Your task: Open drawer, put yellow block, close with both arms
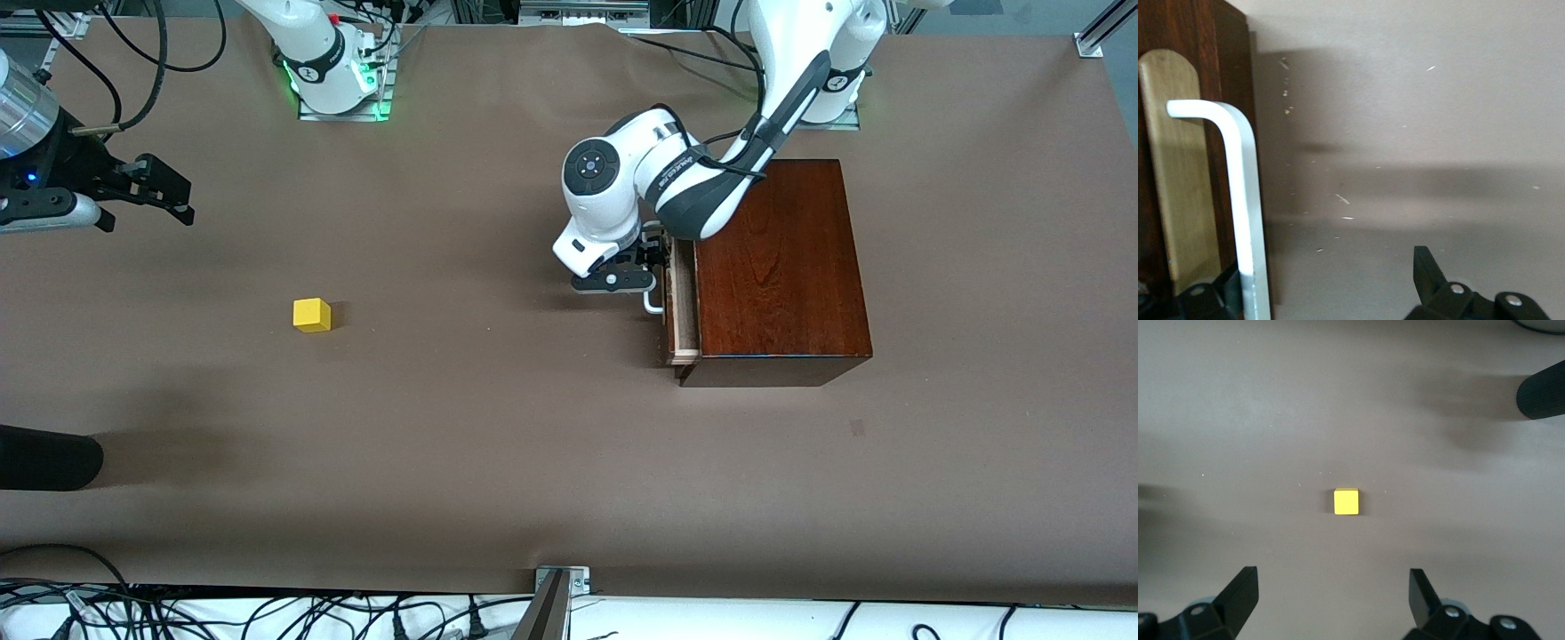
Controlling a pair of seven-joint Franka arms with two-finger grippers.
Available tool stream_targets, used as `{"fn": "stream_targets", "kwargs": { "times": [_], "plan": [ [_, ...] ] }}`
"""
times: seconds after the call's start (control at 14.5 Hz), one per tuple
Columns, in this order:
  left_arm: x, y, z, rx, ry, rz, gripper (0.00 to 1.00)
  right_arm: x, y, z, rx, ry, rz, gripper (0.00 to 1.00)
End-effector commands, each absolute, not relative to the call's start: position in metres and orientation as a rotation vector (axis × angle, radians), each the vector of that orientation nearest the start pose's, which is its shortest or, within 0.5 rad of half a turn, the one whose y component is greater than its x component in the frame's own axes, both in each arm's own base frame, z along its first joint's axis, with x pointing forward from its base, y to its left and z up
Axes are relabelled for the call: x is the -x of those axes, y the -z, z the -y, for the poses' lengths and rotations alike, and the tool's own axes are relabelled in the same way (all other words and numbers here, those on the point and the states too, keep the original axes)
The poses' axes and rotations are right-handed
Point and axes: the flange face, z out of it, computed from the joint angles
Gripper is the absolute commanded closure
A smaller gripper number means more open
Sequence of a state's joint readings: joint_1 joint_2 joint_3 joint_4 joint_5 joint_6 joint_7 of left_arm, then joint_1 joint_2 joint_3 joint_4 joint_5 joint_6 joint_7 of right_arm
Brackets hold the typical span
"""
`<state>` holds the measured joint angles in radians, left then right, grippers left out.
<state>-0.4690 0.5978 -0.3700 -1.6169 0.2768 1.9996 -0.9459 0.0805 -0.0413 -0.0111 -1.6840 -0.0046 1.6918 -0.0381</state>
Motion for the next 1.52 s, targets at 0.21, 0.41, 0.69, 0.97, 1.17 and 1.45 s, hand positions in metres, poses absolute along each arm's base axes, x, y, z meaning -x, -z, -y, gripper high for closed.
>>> {"fn": "stream_targets", "kwargs": {
  "times": [0.21, 0.41, 0.69, 0.97, 1.17, 1.45],
  "plan": [
    [-0.48, -0.285, 0.518, 3.088, -0.094, 0.049, 0.0, -0.552, -0.613, -0.04, 3.119, 0.095, 0.163, 0.0],
    [-0.482, -0.289, 0.519, 3.094, -0.087, 0.049, 0.0, -0.552, -0.612, -0.038, 3.12, 0.096, 0.158, 0.0],
    [-0.481, -0.297, 0.521, 3.1, -0.072, 0.042, 0.0, -0.552, -0.612, -0.038, 3.12, 0.095, 0.158, 0.0],
    [-0.484, -0.339, 0.518, 3.102, -0.058, 0.052, 0.0, -0.552, -0.612, -0.039, 3.12, 0.096, 0.158, 0.0],
    [-0.485, -0.393, 0.515, 3.065, -0.087, 0.056, 0.0, -0.552, -0.613, -0.039, 3.119, 0.1, 0.158, 0.0],
    [-0.504, -0.477, 0.486, 3.049, -0.116, 0.123, 0.0, -0.552, -0.613, -0.039, 3.121, 0.1, 0.161, 0.0]
  ]
}}
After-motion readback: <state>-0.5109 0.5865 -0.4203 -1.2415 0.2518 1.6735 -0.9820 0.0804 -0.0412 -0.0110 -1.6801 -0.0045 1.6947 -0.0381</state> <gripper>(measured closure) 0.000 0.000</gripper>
